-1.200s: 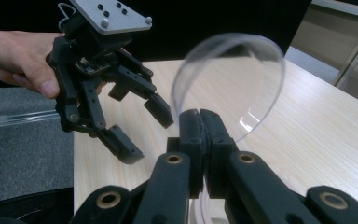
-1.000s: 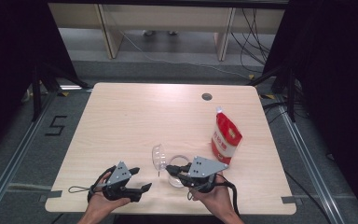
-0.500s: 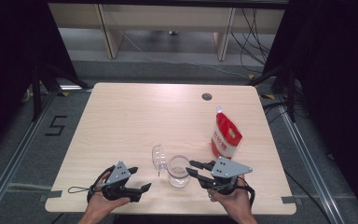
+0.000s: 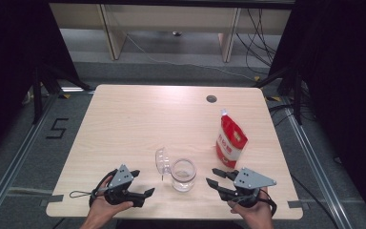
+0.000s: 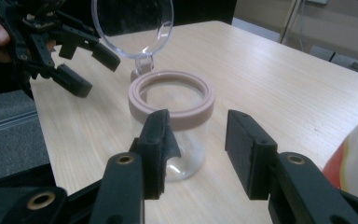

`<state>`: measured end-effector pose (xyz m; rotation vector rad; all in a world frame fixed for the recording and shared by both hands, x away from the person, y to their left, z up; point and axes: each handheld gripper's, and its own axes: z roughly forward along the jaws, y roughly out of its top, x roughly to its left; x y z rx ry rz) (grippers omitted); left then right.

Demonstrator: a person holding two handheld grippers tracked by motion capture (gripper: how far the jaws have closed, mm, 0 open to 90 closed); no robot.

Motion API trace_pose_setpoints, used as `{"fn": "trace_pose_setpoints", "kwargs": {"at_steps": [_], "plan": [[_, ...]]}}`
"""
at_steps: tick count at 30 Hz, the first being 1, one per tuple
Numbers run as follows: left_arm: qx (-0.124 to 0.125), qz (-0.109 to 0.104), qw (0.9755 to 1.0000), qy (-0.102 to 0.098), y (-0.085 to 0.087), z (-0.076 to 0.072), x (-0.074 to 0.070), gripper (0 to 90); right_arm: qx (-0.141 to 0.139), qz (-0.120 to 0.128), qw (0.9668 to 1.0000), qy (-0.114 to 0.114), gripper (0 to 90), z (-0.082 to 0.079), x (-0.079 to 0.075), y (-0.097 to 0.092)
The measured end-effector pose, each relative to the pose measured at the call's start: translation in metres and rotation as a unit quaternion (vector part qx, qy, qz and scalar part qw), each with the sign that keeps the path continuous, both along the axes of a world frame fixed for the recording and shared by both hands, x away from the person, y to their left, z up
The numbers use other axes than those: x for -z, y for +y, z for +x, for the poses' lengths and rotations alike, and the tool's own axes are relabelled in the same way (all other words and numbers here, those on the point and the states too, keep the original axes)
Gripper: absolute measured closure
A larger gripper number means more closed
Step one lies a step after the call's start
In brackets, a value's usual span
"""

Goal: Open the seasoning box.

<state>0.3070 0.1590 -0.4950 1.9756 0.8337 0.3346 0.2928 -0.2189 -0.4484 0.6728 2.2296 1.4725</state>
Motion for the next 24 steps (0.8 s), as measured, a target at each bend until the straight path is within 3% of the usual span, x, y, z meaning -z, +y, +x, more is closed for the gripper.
{"fn": "trace_pose_setpoints", "kwargs": {"at_steps": [7, 8, 9, 11, 14, 17, 19, 21, 22, 24], "plan": [[0.0, -0.001, 1.0, 0.0, -0.001, -0.002, 0.0, 15.9, 0.026, 0.004, 0.9996, 0.012, 53.2, -0.004, 0.003, -0.012], [0.002, 0.005, 1.0, -0.002, 0.0, -0.001, -0.001, 15.8, 0.031, 0.0, 0.9995, 0.002, 53.2, -0.003, 0.003, -0.015], [0.003, 0.007, 1.0, -0.003, 0.0, -0.001, -0.001, 15.8, 0.032, 0.006, 0.9993, 0.019, 52.5, -0.005, 0.003, -0.017], [0.002, 0.002, 1.0, -0.003, -0.001, -0.001, -0.001, 15.8, 0.038, 0.011, 0.999, 0.022, 51.7, -0.006, 0.003, -0.021], [0.002, 0.002, 1.0, -0.002, -0.001, -0.001, -0.001, 15.8, 0.05, 0.009, 0.9987, 0.011, 51.0, -0.007, 0.003, -0.028], [0.006, 0.004, 1.0, -0.006, -0.001, -0.001, -0.001, 15.8, 0.06, 0.015, 0.9978, 0.024, 50.0, -0.009, 0.004, -0.033], [0.006, 0.006, 0.9999, -0.008, -0.001, -0.001, -0.001, 15.8, 0.062, 0.013, 0.9978, 0.021, 49.2, -0.008, 0.005, -0.037], [0.008, 0.005, 0.9999, -0.007, -0.001, -0.001, -0.001, 15.8, 0.081, 0.013, 0.9963, 0.028, 48.7, -0.01, 0.005, -0.04], [0.001, -0.002, 1.0, 0.0, -0.002, -0.002, 0.0, 15.7, 0.077, 0.009, 0.9969, 0.013, 48.3, -0.007, 0.006, -0.043], [0.003, 0.001, 1.0, -0.001, -0.002, -0.002, 0.0, 15.7, 0.077, 0.008, 0.9968, 0.02, 47.8, -0.007, 0.006, -0.045]]}}
